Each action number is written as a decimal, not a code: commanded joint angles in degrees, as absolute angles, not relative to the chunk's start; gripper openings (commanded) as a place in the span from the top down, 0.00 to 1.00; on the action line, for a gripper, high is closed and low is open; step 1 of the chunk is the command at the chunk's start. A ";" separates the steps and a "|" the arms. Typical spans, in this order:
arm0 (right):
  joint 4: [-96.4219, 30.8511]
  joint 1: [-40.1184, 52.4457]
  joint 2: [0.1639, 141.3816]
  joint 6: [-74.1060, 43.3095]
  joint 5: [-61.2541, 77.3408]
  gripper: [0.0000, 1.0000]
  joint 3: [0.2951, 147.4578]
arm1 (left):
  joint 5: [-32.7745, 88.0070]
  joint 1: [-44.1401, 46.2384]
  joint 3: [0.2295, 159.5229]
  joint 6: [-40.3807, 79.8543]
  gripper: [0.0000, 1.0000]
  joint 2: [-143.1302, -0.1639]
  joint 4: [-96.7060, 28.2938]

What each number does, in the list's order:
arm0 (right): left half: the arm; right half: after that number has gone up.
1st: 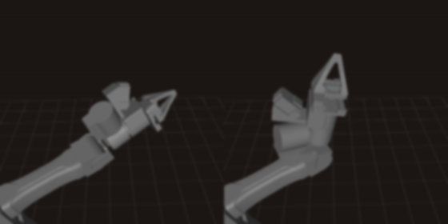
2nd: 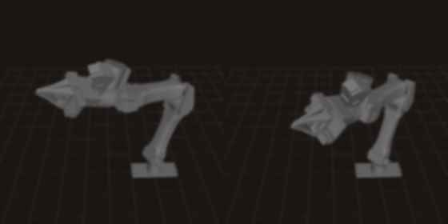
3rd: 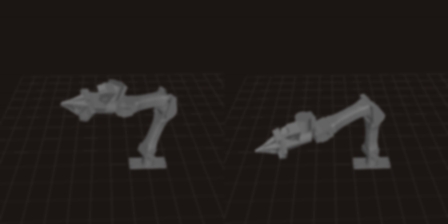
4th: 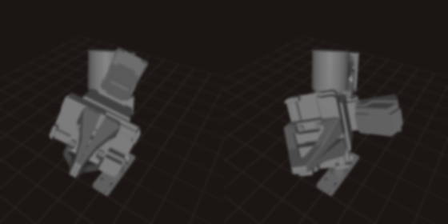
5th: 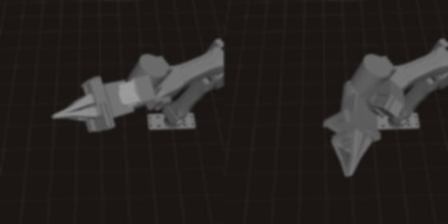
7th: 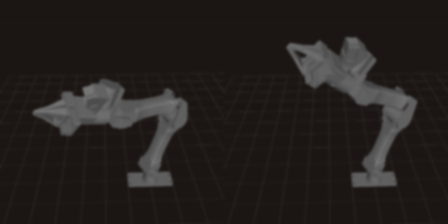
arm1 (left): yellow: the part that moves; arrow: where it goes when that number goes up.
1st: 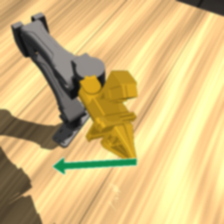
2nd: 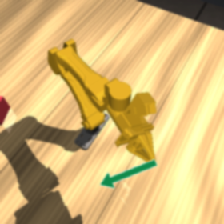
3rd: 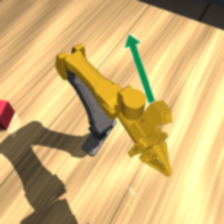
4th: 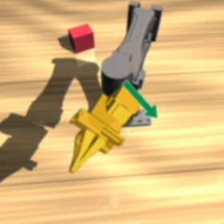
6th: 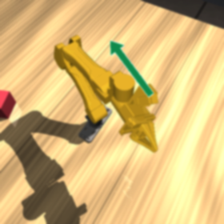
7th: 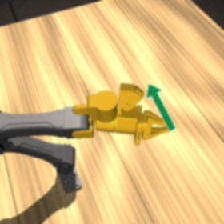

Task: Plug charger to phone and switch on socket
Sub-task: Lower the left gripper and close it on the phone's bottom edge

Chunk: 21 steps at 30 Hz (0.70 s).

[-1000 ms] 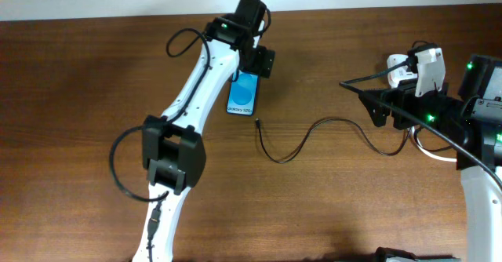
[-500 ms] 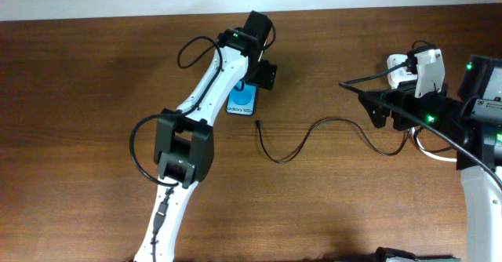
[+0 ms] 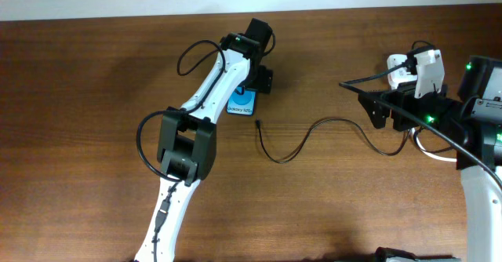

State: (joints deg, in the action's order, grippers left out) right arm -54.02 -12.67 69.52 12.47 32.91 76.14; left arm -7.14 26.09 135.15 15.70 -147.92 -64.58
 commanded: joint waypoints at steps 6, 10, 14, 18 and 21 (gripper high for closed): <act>-54.15 -12.78 69.87 13.10 33.39 0.02 77.36 | -8.38 26.15 135.94 18.44 0.00 -150.56 -65.04; -54.26 -12.78 69.87 13.10 33.39 0.01 77.36 | -8.38 26.11 135.94 18.41 0.00 -150.87 -65.12; -54.28 -12.78 69.87 13.10 33.39 0.02 77.36 | -8.34 25.82 135.94 18.39 0.01 -150.89 -65.32; -54.28 -12.78 69.87 13.10 33.39 0.02 77.36 | -5.08 25.71 135.94 14.68 0.05 -151.09 -65.65; -54.28 -12.78 69.87 13.10 33.39 0.02 77.36 | -4.08 25.71 135.94 14.68 0.05 -151.09 -66.41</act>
